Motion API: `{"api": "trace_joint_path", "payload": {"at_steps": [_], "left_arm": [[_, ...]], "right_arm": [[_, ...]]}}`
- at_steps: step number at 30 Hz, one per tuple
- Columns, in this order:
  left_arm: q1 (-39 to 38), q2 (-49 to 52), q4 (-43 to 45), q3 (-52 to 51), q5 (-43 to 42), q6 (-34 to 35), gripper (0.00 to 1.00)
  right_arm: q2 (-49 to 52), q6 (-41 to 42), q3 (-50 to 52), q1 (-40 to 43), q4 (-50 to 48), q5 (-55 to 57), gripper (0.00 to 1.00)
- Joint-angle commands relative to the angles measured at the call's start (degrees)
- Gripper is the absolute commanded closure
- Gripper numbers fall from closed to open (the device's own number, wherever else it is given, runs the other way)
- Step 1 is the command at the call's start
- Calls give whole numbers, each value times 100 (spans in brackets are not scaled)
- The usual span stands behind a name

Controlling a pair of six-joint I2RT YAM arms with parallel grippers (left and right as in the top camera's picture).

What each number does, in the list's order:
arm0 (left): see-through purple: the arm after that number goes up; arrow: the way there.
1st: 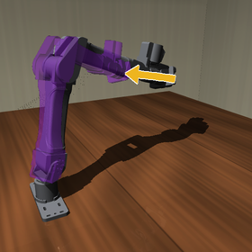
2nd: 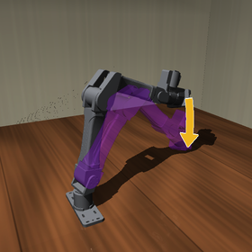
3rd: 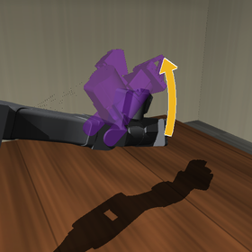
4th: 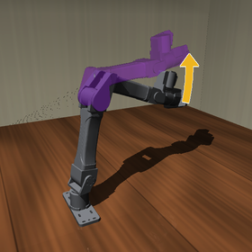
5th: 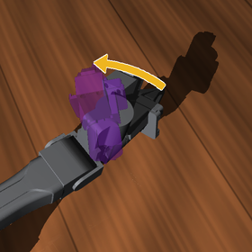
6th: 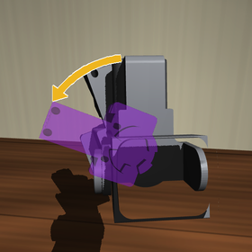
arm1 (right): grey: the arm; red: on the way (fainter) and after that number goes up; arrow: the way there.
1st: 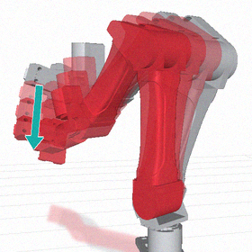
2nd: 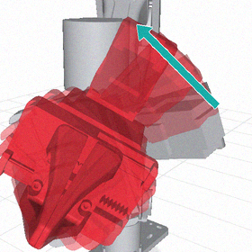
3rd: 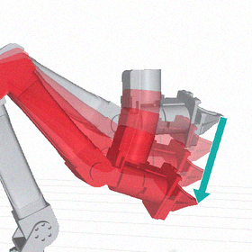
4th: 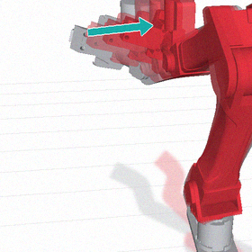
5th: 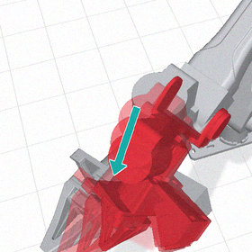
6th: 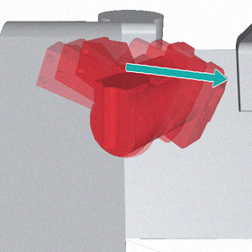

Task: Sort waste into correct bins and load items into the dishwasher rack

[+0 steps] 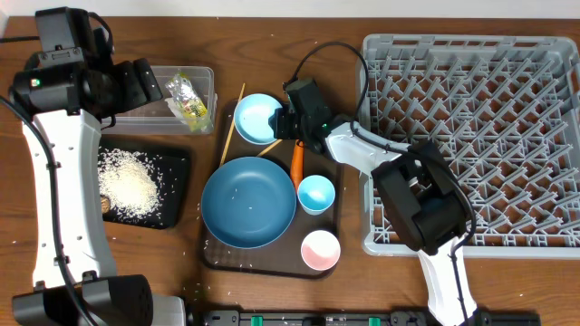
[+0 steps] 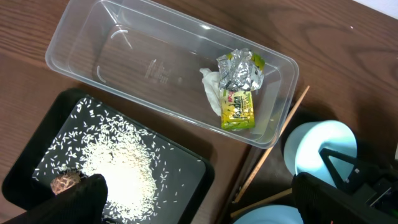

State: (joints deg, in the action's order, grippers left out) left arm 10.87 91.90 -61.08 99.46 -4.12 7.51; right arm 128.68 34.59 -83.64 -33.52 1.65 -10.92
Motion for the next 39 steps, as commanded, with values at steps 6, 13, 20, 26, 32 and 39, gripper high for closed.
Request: {"api": "trace_joint_path", "payload": {"at_steps": [6,13,20,26,32,39], "left_arm": [[26,22,2,-68,7,28,5],[26,26,4,-68,7,28,5],[26,26,4,-68,7,28,5],[26,37,31,-68,7,28,5],[26,66,48,-72,7,28,5],[26,70,46,-72,7,28,4]], "right_arm": [[122,175,-291,35,142,37,99],[-96,-291,-741,138,855,46,99],[-584,-1207,-1226,278,1965,903,99],[-1445,-1897,-1281,420,2503,2256,99],[-2406,-2297,-1281,719,2966,3552,99],[-2741,-2616,-1279,1279,3499,5449,99]]}}
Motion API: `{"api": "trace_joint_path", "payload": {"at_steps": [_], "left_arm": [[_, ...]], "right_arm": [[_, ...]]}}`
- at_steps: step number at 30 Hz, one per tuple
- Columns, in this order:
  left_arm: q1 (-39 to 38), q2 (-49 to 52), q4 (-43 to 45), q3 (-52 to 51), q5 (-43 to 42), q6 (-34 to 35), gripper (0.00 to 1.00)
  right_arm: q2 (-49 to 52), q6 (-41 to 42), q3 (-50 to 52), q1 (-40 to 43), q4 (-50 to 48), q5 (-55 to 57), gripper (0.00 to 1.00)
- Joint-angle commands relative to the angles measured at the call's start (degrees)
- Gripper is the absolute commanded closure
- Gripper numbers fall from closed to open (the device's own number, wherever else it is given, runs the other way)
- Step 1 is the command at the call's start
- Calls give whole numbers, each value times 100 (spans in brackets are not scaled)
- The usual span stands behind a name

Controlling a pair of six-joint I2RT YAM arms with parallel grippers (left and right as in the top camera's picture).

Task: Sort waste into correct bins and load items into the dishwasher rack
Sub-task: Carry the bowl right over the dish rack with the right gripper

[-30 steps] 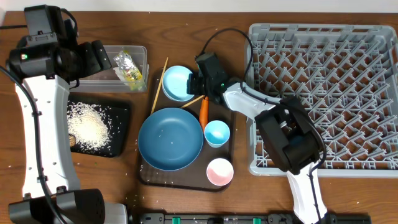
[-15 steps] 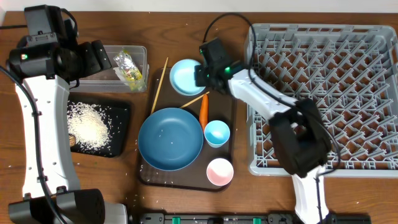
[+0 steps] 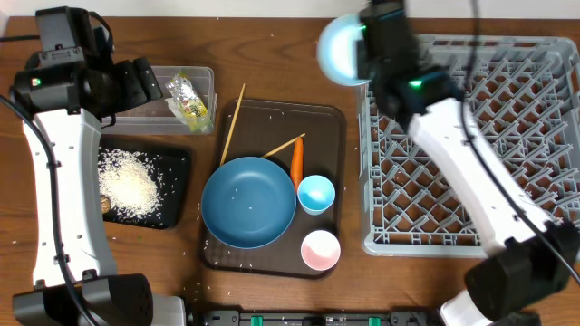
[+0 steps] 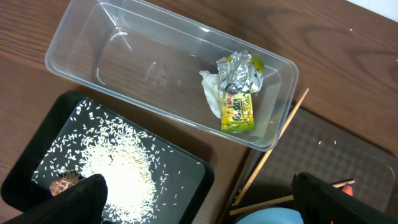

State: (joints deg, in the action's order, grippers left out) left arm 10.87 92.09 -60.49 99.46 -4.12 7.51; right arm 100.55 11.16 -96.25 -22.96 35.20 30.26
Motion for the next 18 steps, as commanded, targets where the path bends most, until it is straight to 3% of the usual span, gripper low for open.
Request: {"api": "trace_joint_path", "payload": {"at_steps": [1,12,18], "left_arm": [[26,48,-13,-72,7,28,4],[26,48,-13,-72,7,28,4],[26,48,-13,-72,7,28,4]], "right_arm": [[87,-271,-13,302,219,1517,99],[136,-297,-2,1314,485,2229,99],[254,-1276,-2,1794,269,2221,99]]}}
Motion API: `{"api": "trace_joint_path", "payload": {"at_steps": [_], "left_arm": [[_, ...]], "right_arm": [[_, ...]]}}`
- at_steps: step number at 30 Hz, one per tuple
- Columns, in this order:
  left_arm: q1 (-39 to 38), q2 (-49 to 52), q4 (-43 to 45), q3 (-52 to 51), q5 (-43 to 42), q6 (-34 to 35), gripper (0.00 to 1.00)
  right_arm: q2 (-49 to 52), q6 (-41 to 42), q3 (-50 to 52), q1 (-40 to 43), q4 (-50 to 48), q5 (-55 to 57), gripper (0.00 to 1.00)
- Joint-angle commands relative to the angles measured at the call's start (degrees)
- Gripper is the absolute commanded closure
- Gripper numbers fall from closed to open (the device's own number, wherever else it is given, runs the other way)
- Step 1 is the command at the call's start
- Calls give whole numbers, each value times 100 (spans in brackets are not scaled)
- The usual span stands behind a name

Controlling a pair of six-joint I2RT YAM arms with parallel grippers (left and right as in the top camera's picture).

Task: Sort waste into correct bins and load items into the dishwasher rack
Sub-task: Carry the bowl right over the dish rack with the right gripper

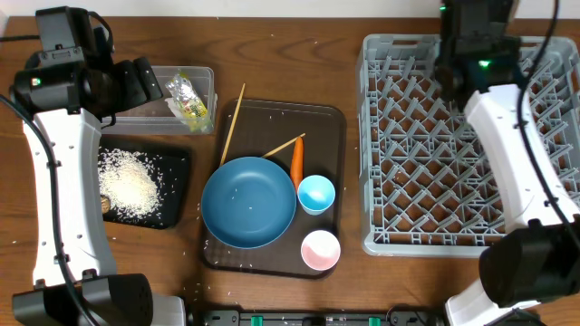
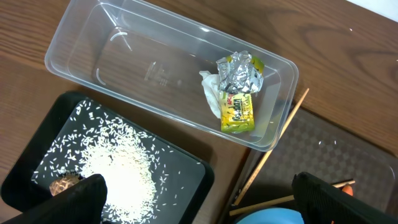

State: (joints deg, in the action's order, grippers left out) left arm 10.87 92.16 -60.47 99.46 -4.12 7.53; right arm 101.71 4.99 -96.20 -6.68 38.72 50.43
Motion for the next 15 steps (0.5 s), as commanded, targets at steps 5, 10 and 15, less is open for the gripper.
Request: {"api": "trace_joint_path", "payload": {"at_steps": [5,10,15], "left_arm": [[26,42,-15,-72,7,26,2],[26,42,-15,-72,7,26,2],[26,42,-15,-72,7,26,2]], "right_arm": [[433,-2490,-7,302,-516,208,99],[772,-3801,-7,295,-1113,208,99],[1158,-4927,-7,295,-1858,205,99]]}}
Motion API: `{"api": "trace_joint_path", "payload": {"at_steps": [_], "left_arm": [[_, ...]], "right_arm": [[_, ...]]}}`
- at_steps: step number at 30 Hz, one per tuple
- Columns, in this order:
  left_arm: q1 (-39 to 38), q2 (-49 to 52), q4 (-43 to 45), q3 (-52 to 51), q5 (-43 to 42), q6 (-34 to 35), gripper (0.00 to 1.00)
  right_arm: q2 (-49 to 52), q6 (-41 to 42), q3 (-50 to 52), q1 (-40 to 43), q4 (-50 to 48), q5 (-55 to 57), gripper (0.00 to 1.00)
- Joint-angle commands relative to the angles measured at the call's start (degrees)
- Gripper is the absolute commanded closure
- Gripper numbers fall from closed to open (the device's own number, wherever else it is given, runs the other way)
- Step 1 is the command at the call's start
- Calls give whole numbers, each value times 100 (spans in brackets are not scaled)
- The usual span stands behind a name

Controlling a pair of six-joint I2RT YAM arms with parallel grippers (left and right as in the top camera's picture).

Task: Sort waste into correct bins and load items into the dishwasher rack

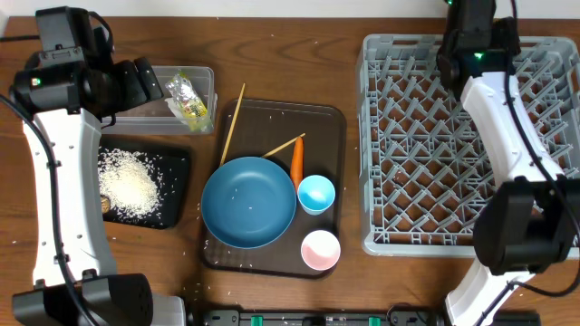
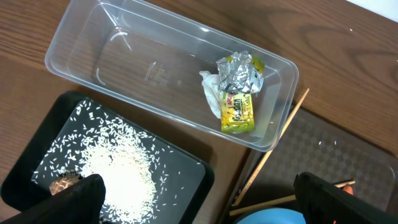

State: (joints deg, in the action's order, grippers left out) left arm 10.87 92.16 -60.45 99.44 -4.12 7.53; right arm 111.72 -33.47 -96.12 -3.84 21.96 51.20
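Note:
My left gripper (image 2: 199, 208) hangs open over the table's left, its black fingers (image 2: 68, 199) spread above the rice tray and the brown tray's edge. Below it stands a clear bin (image 2: 93, 62) holding a foil wrapper and a yellow packet (image 2: 238, 112). The brown tray (image 1: 326, 127) carries a big blue plate (image 1: 248, 202), a small blue cup (image 1: 316, 193), a pink cup (image 1: 320, 249), a carrot (image 1: 296, 161) and two chopsticks (image 1: 230, 122). My right arm (image 1: 473, 41) reaches over the far edge of the grey rack (image 1: 471, 145); its fingers are hidden at the frame's top.
A black tray (image 1: 172, 195) with a heap of white rice (image 1: 127, 181) and a brown scrap lies left of the brown tray. Loose rice grains dot the wood. The rack fills the right side, its pegs bare in view.
The right arm's wrist has shifted slightly at the rack's far edge. The left gripper and everything on the trays stand as before.
First my right gripper was at a light blue bowl on the brown tray's far end. Then it held that bowl in the air beside the rack's far left corner. After that the arm stood over the rack's far edge, the bowl out of sight, as now.

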Motion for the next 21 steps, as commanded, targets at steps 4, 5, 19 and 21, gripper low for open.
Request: {"api": "trace_joint_path", "payload": {"at_steps": [4,5,19,21], "left_arm": [[26,42,-17,-70,7,26,2],[26,42,-17,-70,7,26,2],[26,42,-17,-70,7,26,2],[26,42,-17,-70,7,26,2]], "right_arm": [[468,-1849,-15,7,-494,129,99],[542,-2026,-15,7,-597,131,99],[951,-3027,-15,-232,-1233,111,99],[951,-3029,-15,-282,-1231,109,99]]}}
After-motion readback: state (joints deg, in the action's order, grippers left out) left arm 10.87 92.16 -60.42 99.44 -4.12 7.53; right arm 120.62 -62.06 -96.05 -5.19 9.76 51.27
